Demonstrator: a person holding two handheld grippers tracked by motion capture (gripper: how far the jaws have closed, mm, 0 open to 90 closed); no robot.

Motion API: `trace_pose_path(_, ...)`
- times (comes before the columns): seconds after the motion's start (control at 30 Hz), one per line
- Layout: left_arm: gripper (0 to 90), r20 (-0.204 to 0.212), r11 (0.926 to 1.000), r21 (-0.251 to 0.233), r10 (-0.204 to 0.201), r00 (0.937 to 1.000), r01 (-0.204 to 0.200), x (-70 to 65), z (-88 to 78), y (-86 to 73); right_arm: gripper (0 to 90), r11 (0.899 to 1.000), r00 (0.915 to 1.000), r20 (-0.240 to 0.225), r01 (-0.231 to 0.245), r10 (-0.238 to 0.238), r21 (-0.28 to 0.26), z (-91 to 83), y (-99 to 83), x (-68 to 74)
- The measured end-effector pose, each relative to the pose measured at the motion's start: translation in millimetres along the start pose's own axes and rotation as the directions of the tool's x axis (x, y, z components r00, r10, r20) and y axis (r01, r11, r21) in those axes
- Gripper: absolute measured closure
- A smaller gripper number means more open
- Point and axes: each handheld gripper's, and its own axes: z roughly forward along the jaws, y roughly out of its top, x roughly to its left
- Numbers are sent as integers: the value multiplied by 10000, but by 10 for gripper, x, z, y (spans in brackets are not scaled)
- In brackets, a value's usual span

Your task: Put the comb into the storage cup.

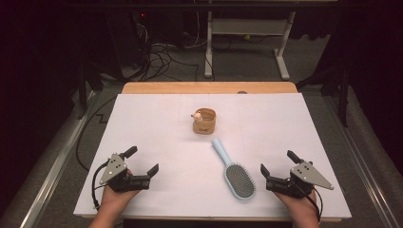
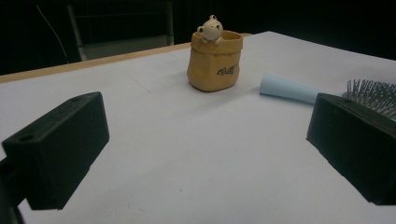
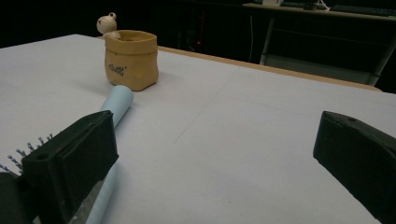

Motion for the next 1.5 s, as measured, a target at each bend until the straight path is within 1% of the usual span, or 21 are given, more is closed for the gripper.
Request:
trace_pose_path(0.1, 0, 25, 10000, 87, 37, 10000, -38, 0, 14, -5, 3, 10000, 10000, 39, -2, 2, 29, 2, -2, -6)
trace_pose_path(0.2, 0, -78, 9996, 175, 205, 9998, -204, -13, 30, -11, 3, 10000, 10000, 85, -35, 35, 7, -3, 0, -12)
trace_pose_path(0.27, 0, -40, 9995, 213, 234, 9997, -233, -17, 32, -14, 2, 10000, 9999, 132, -41, 40, 12, -5, -1, -14)
trace_pose_path(0.43, 0, 94, 9997, 184, 148, 9998, -150, -17, 31, -13, 3, 10000, 9999, 127, -15, 14, 54, 0, -1, -8)
trace_pose_path(0.6, 0, 108, 9997, 199, 143, 9998, -145, -14, 36, -16, 3, 9998, 9998, 144, 102, -105, 173, 7, -1, -4)
trace_pose_path(0.77, 0, 200, 9998, 173, 2, 9998, -5, -5, 41, -19, 3, 9994, 9996, 231, 125, -133, 334, 9, 2, -1)
trace_pose_path(0.93, 0, 267, 9996, 216, -167, 9995, 162, -2, 39, -15, 3, 9978, 9989, 368, 252, -275, 610, 11, 14, 4)
trace_pose_path(0.97, 0, 313, 9993, 257, -294, 9991, 286, 2, 38, -13, 3, 9978, 9989, 368, 252, -275, 610, 11, 14, 4)
trace_pose_path(1.0, 0, 340, 9987, 308, -405, 9986, 395, 11, 38, -11, 3, 9964, 9984, 428, 322, -356, 778, 13, 20, 6)
trace_pose_path(1.07, 0, 210, 9991, 286, -330, 9992, 324, 13, 36, -11, 2, 9954, 9983, 436, 338, -378, 891, 14, 22, 4)
trace_pose_path(1.13, 0, 188, 9992, 244, -331, 9993, 326, 16, 34, -11, 3, 9947, 9983, 451, 312, -357, 983, 15, 22, 3)
trace_pose_path(1.17, 0, 126, 9994, 167, -313, 9994, 311, 18, 28, -9, 3, 9928, 9984, 464, 255, -312, 1174, 18, 18, -5)
trace_pose_path(1.3, 0, 45, 9997, 100, -230, 9997, 229, 19, 28, -12, 6, 9893, 9982, 517, 220, -297, 1445, 24, 6, -36)
trace_pose_path(1.33, 0, -28, 9999, 82, -142, 9999, 142, 18, 27, -12, 9, 9882, 9983, 558, 102, -189, 1529, 25, 3, -37)
trace_pose_path(1.43, 0, 34, 9997, 115, -220, 9998, 219, 21, 33, -15, 18, 9846, 9983, 551, 72, -171, 1750, 37, -9, -52)
trace_pose_path(1.5, 0, 51, 9997, 117, -202, 9998, 201, 19, 34, -15, 32, 9819, 9984, 530, 110, -214, 1891, 48, -19, -58)
